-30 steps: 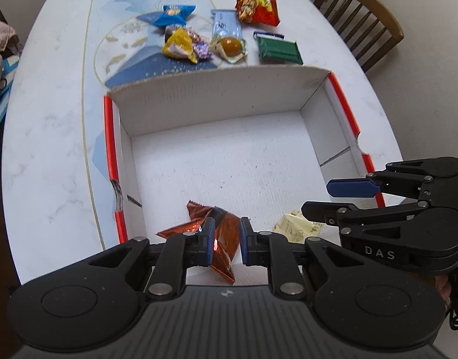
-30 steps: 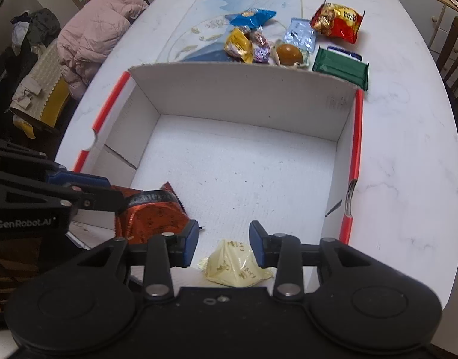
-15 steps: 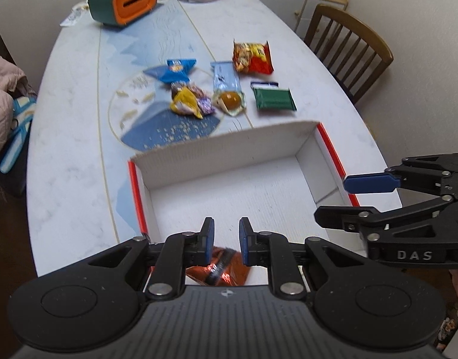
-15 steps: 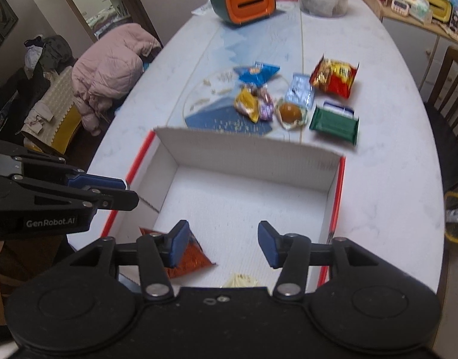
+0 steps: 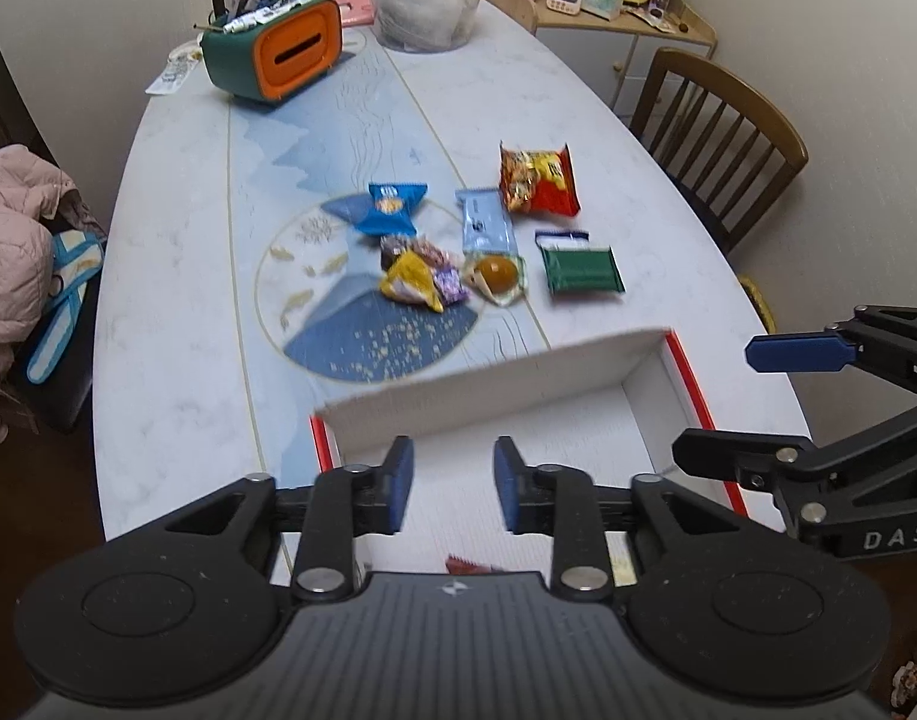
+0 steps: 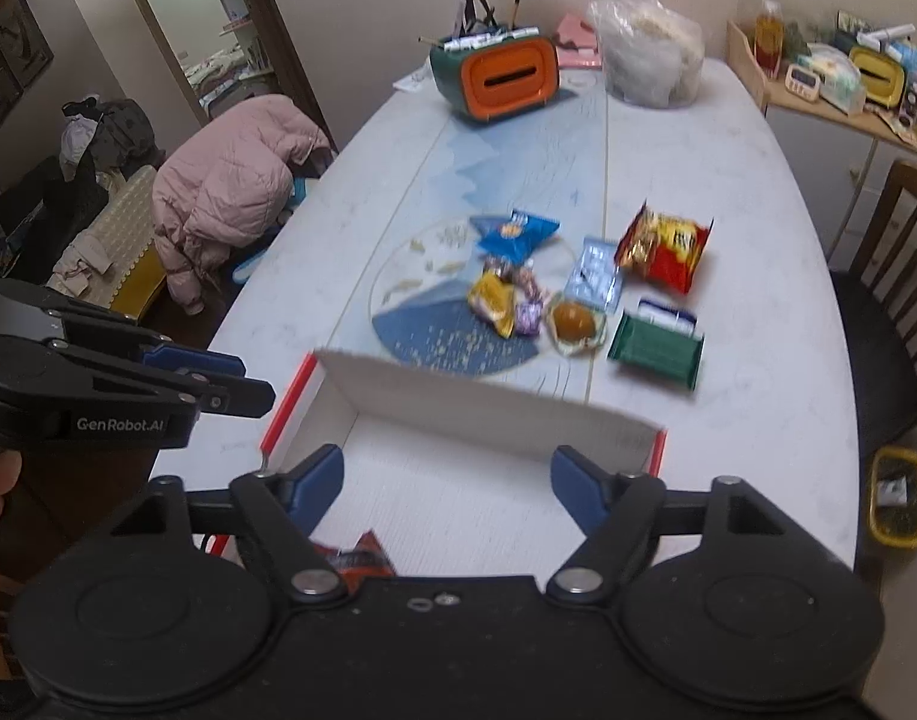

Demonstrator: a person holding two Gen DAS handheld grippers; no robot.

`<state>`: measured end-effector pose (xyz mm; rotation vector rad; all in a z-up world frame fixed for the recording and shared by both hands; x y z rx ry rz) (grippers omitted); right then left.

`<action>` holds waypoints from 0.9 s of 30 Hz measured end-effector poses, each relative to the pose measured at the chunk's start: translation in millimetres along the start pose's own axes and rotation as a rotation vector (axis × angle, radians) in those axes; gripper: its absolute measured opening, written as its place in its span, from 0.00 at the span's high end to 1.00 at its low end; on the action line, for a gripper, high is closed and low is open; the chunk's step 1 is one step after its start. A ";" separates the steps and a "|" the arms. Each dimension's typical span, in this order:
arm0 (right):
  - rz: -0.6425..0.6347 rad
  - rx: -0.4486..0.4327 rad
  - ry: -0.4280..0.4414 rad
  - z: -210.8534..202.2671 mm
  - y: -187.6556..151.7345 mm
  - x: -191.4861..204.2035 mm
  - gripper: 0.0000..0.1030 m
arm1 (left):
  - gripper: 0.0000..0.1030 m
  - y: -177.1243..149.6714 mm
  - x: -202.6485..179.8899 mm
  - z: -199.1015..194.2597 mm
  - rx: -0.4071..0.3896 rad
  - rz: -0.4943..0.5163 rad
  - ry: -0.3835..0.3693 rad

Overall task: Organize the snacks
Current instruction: 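Move both tools back over the snack pile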

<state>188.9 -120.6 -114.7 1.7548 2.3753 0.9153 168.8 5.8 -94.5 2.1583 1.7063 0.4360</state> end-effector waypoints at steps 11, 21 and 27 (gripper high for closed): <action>-0.051 -0.012 0.000 19.4 52.4 -15.1 0.06 | 0.27 55.2 20.7 28.9 0.012 -0.023 0.012; -0.118 0.059 -0.004 79.1 99.5 -35.3 0.04 | 0.23 104.3 52.9 90.0 0.082 -0.116 0.011; -0.151 0.132 -0.010 127.9 112.2 -46.7 0.05 | 0.23 116.7 64.9 135.3 0.146 -0.156 0.009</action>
Point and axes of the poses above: each gripper's, at about its wrist camera, not at the fingertips, and z roughly the way its jaws point, x to its left, y to its top, the point moved 10 cm from there along z, roughly the way its jaws point, and after that the axes turned 12 degrees about z, right-handed, at the moved point
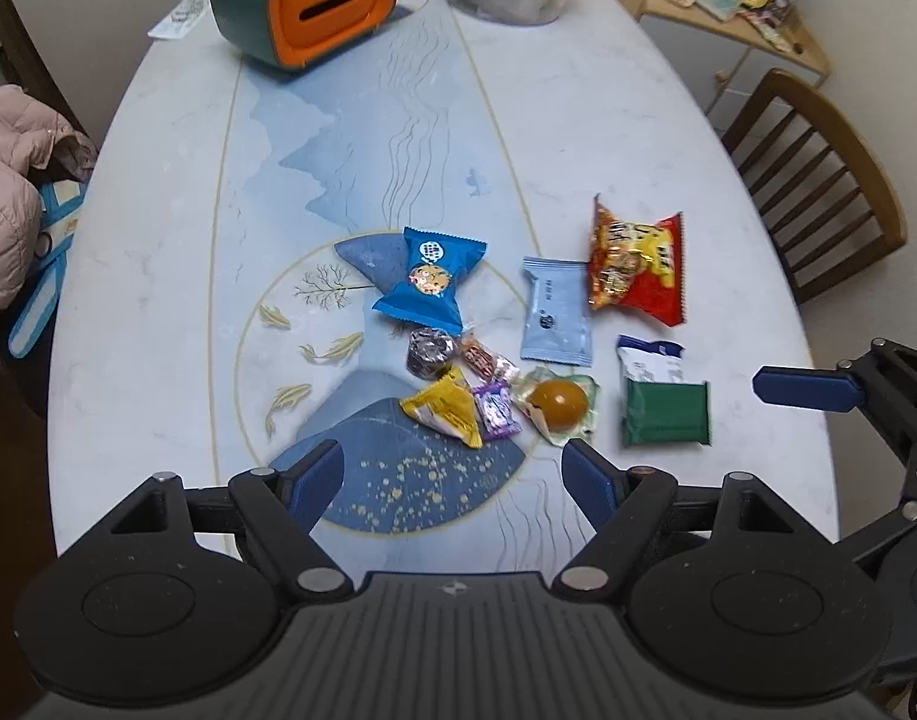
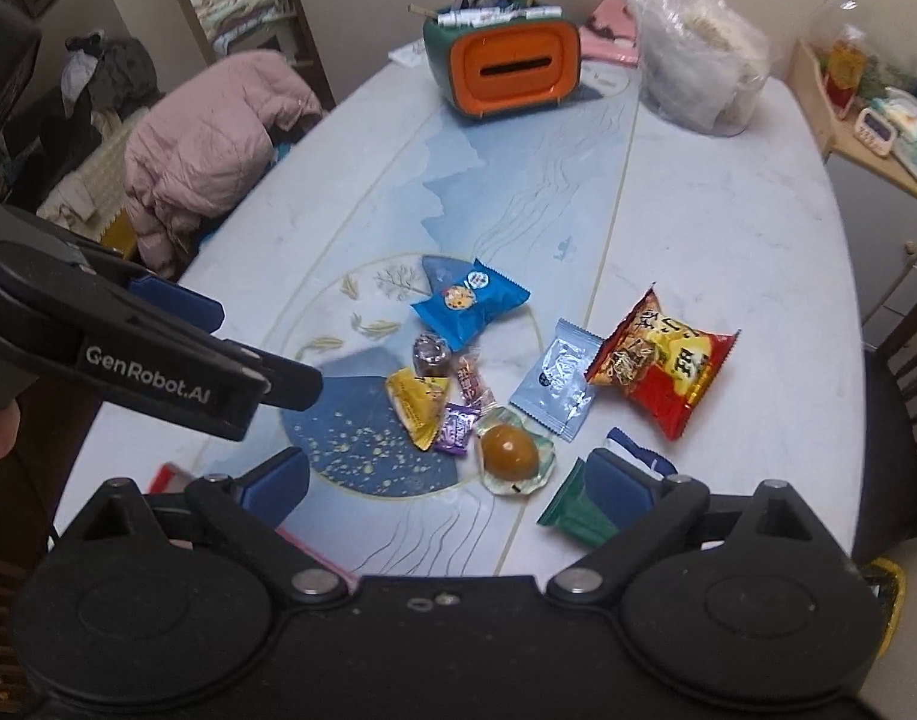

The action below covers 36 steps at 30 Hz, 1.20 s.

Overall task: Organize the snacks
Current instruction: 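Move both tools back over the snack pile, then grasp the dark jelly cube with the left tool while the right tool grasps the orange egg snack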

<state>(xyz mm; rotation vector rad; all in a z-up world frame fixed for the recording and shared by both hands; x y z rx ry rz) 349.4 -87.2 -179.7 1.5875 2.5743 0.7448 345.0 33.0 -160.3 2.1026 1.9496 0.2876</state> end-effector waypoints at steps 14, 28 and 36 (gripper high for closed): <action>-0.051 0.131 -0.007 87.0 2.1 -25.1 0.17 | 0.23 14.6 15.6 88.7 0.131 -0.072 0.016; -0.128 0.214 -0.023 132.2 -11.6 -36.0 0.31 | 0.23 21.1 31.0 148.7 0.183 -0.154 0.000; -0.143 0.229 -0.061 149.6 -15.0 -43.8 0.37 | 0.36 22.5 31.1 165.1 0.196 -0.174 -0.021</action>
Point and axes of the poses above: each gripper's, at about its wrist camera, not at the fingertips, and z roughly the way its jaws point, x to its left, y to its top, the point moved 10 cm from there along z, roughly the way its jaws point, and after that the axes turned 12 degrees about z, right-handed, at the moved point
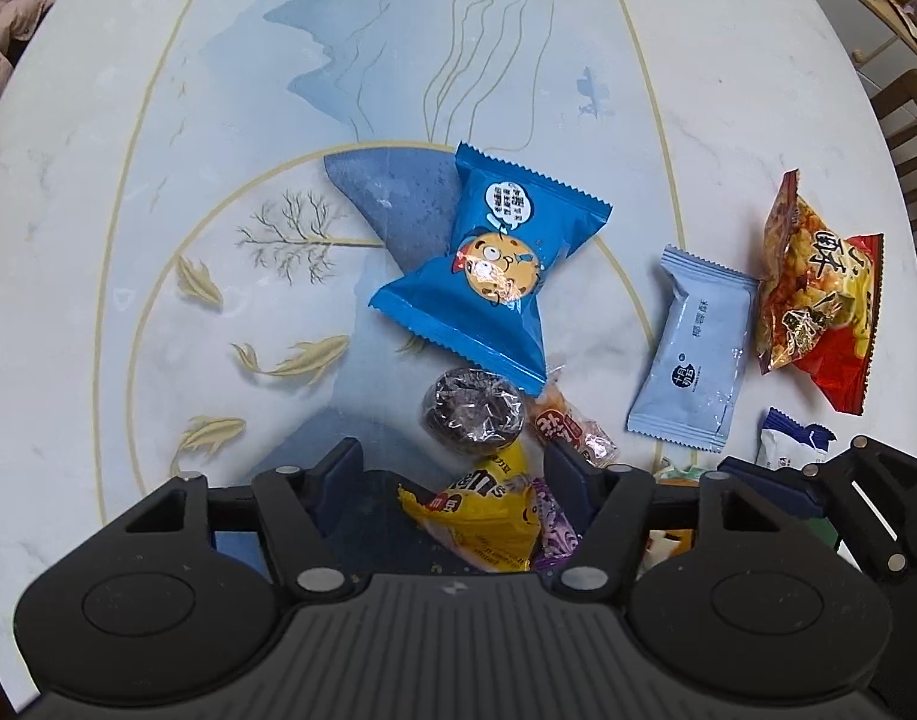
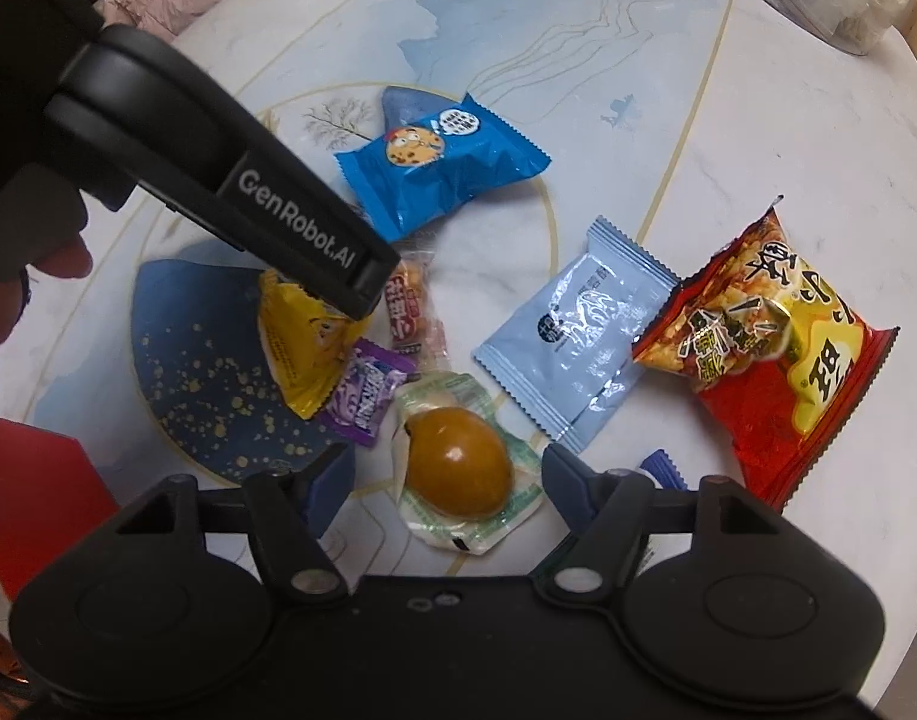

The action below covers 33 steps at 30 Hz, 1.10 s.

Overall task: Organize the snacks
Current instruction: 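Grasp the dark jelly cube with the left tool while the right tool grasps the orange egg snack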

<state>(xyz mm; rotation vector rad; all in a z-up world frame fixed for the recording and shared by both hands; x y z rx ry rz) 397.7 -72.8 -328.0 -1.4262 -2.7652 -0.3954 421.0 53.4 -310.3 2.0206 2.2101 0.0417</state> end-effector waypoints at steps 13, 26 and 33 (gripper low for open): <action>-0.012 -0.002 -0.017 6.8 -1.7 -0.6 0.51 | 0.69 6.2 -2.4 3.8 -0.019 -0.028 -0.040; 0.014 -0.032 -0.014 -10.5 -7.1 -2.3 0.60 | 0.76 0.4 8.9 -11.0 -0.052 -0.051 -0.027; 0.037 -0.048 -0.012 -23.6 -10.7 -2.2 0.60 | 0.79 -3.9 15.6 -22.4 -0.069 -0.057 -0.024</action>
Point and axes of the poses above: each gripper's, at about its wrist camera, not at the fingertips, and z roughly the way its jaws point, x to its left, y to its top, the point moved 10 cm from there along z, roughly the way its jaws point, and after that the axes turned 12 degrees about z, right-handed, at the moved point
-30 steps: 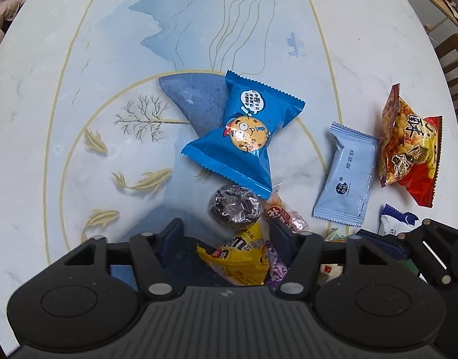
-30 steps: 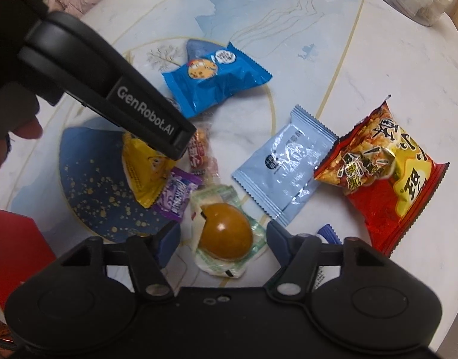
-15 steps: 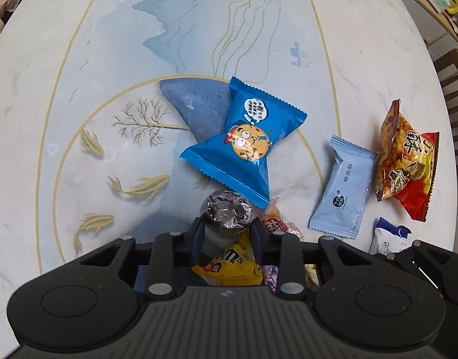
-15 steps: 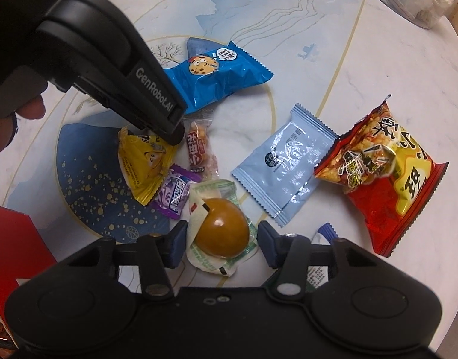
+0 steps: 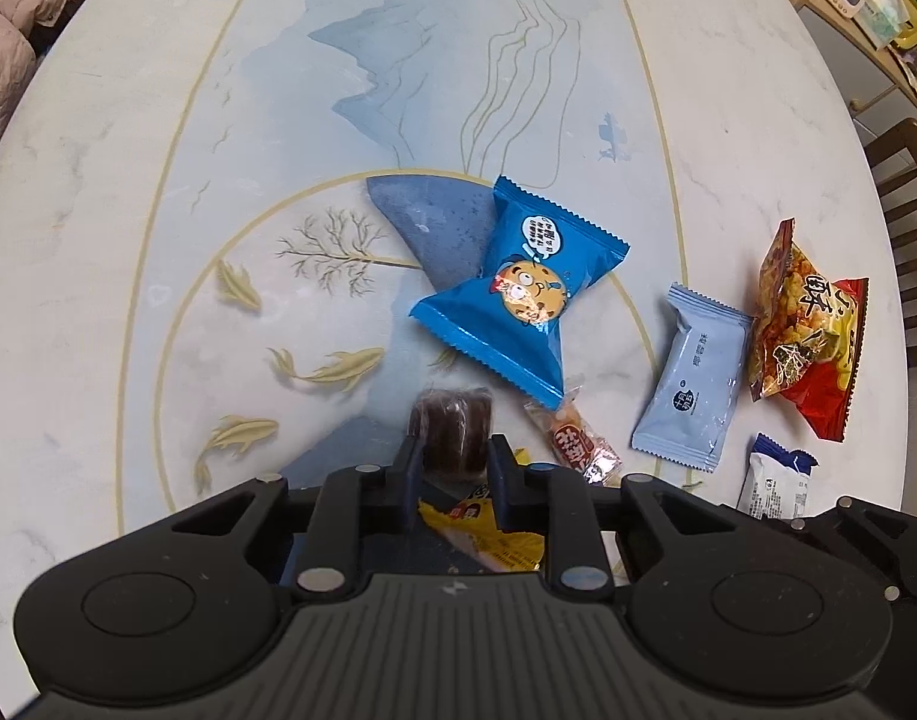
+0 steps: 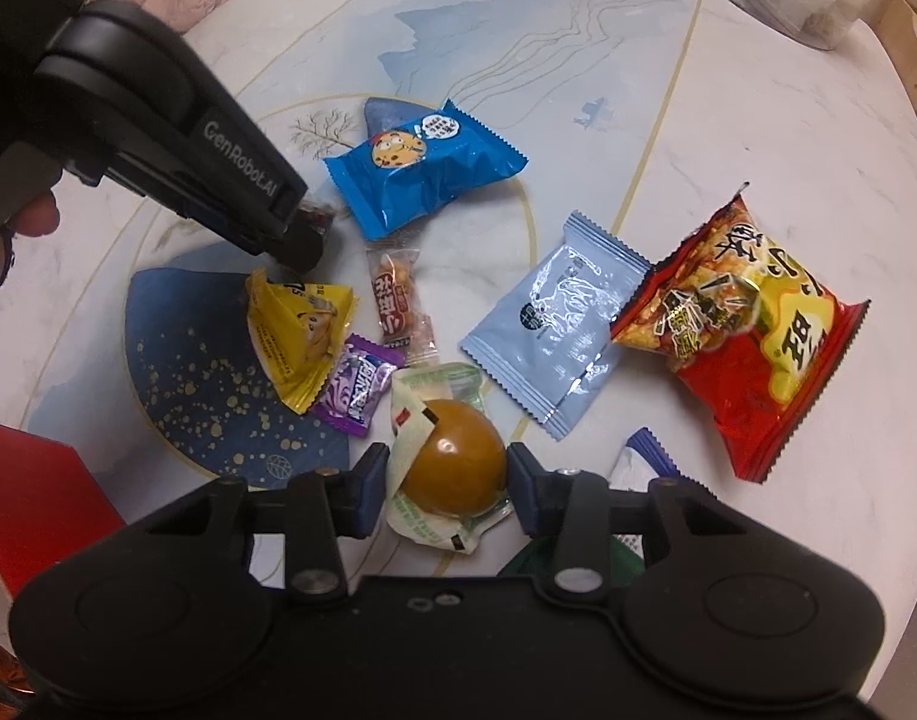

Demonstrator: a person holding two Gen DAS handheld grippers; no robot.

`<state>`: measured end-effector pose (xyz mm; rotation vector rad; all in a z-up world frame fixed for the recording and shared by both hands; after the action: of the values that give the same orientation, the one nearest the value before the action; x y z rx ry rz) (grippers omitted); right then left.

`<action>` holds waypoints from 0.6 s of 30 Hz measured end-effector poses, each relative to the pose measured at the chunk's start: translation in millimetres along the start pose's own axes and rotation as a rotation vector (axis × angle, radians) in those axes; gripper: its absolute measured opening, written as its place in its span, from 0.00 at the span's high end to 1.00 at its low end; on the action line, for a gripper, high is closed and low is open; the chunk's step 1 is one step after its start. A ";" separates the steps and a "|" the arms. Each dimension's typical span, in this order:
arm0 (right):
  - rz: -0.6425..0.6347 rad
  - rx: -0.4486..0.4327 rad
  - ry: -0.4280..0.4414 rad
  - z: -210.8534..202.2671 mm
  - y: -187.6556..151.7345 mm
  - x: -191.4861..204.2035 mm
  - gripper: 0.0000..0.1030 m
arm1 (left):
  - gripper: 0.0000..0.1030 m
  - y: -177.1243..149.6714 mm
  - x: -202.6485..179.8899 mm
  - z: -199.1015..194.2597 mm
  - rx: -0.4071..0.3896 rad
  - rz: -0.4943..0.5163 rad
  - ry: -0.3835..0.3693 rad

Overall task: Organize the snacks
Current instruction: 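Grasp the dark jelly cube with the left tool while the right tool grasps the orange egg snack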

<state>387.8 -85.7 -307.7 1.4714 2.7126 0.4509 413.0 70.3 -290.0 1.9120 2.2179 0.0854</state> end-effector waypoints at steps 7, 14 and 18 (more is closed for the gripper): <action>0.004 0.001 0.007 1.2 0.0 4.2 0.60 | 0.79 0.6 2.5 -1.0 -0.007 0.026 0.018; 0.011 0.008 0.015 6.0 2.7 4.6 0.60 | 0.70 4.8 -0.4 6.5 0.003 0.045 0.003; 0.013 0.016 0.016 10.2 3.3 4.1 0.60 | 0.58 6.4 -4.7 16.8 0.014 0.058 0.020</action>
<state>389.8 -78.2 -316.2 1.4970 2.7264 0.4438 423.1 65.1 -304.7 1.9921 2.1814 0.0994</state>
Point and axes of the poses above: each gripper's, at about its wrist camera, not at the fingertips, and z roughly the way its jaws point, x to its left, y to its top, the point moved 10 cm from there along z, roughly the way its jaws point, and after that the axes turned 12 degrees about z, right-handed, at the moved point
